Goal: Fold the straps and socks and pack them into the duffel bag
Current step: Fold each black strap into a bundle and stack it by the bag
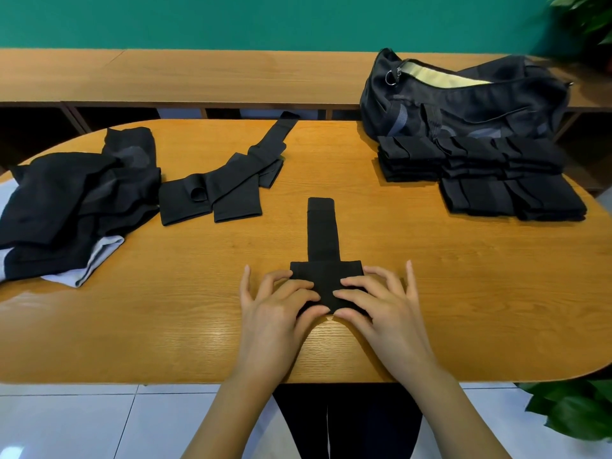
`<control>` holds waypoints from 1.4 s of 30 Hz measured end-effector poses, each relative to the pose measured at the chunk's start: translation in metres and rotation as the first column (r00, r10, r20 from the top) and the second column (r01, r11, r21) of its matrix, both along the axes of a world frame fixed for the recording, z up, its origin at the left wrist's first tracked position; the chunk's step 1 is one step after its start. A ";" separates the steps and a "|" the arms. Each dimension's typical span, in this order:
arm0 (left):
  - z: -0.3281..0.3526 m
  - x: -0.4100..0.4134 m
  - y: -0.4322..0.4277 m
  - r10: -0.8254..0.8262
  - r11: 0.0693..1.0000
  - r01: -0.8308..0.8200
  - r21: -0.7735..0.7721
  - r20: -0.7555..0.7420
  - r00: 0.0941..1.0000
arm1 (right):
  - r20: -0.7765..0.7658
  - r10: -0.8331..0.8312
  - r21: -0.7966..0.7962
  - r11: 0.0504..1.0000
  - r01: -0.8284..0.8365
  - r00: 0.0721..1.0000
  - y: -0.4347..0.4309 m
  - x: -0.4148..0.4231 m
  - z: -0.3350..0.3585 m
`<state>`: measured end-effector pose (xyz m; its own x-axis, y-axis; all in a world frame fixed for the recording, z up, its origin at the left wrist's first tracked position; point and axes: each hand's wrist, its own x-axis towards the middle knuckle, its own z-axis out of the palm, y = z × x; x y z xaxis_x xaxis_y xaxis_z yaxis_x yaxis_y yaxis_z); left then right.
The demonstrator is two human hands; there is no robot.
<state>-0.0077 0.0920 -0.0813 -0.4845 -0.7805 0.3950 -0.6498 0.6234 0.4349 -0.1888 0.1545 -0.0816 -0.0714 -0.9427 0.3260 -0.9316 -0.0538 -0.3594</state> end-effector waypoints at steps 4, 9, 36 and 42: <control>-0.001 0.002 0.002 -0.019 1.000 0.020 -0.002 0.041 0.999 | -0.003 -0.021 -0.018 1.000 0.021 1.000 0.000 0.002 0.000; 0.000 -0.001 0.002 -0.011 0.999 0.012 -0.030 0.036 0.999 | -0.035 0.000 0.046 0.999 0.002 0.999 0.000 -0.001 0.001; 0.000 -0.002 0.001 0.010 0.991 -0.005 0.134 -0.038 0.999 | 0.235 -0.022 0.086 0.996 0.002 0.972 -0.002 -0.005 0.003; -0.001 0.001 -0.001 0.001 0.987 0.013 0.159 -0.085 0.996 | 0.254 -0.016 0.094 0.996 -0.008 0.967 -0.003 -0.006 0.003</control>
